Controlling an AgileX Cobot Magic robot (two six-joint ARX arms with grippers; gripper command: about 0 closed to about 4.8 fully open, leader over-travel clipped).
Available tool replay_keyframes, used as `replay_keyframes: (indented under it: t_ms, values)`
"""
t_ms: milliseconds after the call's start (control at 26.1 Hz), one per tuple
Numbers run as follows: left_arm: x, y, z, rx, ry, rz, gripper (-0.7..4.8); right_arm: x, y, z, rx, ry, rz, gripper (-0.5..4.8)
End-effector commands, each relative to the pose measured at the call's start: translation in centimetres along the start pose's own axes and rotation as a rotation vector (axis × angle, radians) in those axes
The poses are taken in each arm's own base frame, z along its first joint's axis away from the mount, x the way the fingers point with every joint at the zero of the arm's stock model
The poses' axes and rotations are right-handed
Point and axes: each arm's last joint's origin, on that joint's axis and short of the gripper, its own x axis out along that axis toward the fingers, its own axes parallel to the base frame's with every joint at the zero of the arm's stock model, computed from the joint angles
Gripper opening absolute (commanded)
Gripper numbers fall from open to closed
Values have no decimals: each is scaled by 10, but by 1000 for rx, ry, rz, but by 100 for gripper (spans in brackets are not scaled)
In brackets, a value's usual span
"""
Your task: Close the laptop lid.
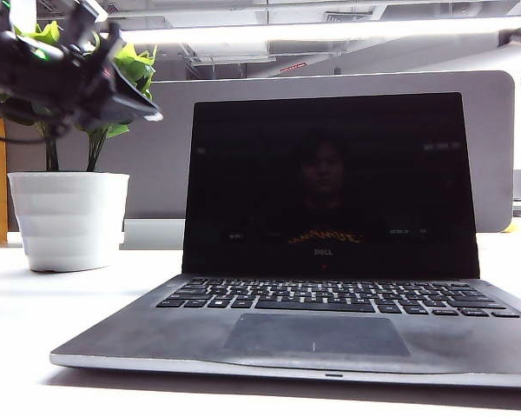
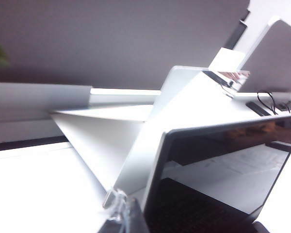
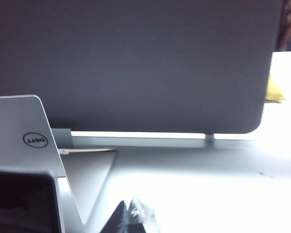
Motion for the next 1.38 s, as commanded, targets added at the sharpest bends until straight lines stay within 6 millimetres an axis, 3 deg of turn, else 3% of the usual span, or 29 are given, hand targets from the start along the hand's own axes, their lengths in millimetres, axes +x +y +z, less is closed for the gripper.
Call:
replay_keyframes:
  t_ms: [38,192,576,1151,1381]
  values:
    - [10,4,-7,26,-6,4,-5,14,0,-1,3,-4,43,-1]
    - [18,8,-12,40,-39,43,-5,27,-1,-10,5,11,58,-1]
    - [44,9,-14,67,-59,-44,-5,37,-2,-26,10,54,138,-1]
    - [45,6,-16,75,-13,-199,-5,36,-1,-26,-5,64,368,-1]
    - [45,5,-15,86,-21,-205,-5,43,-25,-14,-7,46,388,-1]
